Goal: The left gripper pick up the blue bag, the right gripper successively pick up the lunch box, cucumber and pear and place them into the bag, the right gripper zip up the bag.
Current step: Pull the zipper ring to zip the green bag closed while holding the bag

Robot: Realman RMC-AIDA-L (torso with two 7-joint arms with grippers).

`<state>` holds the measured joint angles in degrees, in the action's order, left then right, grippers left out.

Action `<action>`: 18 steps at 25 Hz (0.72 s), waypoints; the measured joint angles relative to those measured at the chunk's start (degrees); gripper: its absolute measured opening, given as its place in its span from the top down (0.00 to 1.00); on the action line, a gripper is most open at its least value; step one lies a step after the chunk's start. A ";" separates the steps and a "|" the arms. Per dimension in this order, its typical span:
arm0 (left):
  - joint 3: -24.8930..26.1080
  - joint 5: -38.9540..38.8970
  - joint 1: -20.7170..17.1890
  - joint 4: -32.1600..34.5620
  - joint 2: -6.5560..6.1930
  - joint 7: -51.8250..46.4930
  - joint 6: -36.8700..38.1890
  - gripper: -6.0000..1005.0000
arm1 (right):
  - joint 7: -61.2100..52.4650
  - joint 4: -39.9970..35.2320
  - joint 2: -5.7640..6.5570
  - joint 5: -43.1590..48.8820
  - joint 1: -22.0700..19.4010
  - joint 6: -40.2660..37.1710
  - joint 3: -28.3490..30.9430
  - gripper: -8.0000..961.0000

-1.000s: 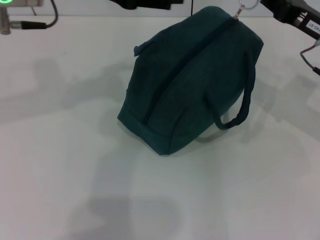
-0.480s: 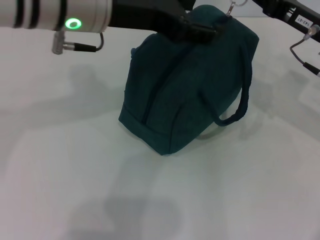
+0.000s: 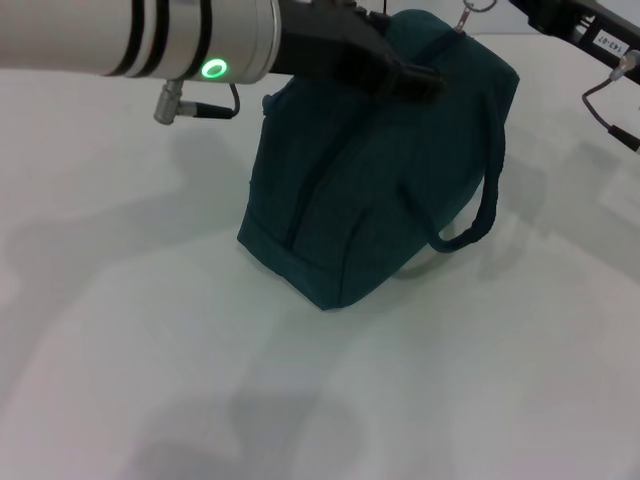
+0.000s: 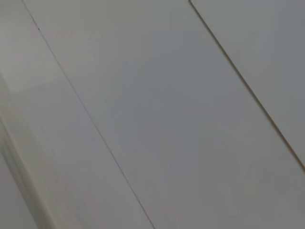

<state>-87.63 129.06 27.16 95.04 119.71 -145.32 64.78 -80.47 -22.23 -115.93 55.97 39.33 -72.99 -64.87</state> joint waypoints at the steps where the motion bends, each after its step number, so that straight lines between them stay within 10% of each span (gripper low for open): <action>1: -0.16 0.14 0.00 -0.08 0.00 -0.12 -0.05 0.15 | 0.00 0.00 0.00 -0.04 -0.06 -0.04 0.00 0.99; 18: -2.91 4.06 -1.90 -2.42 -0.01 0.47 -3.76 0.16 | 0.09 0.00 0.00 -0.45 -0.38 -0.28 -0.44 0.99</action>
<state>-90.54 133.13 25.26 92.62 119.70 -144.85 61.01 -80.39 -22.23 -115.93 55.52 38.95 -73.27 -65.31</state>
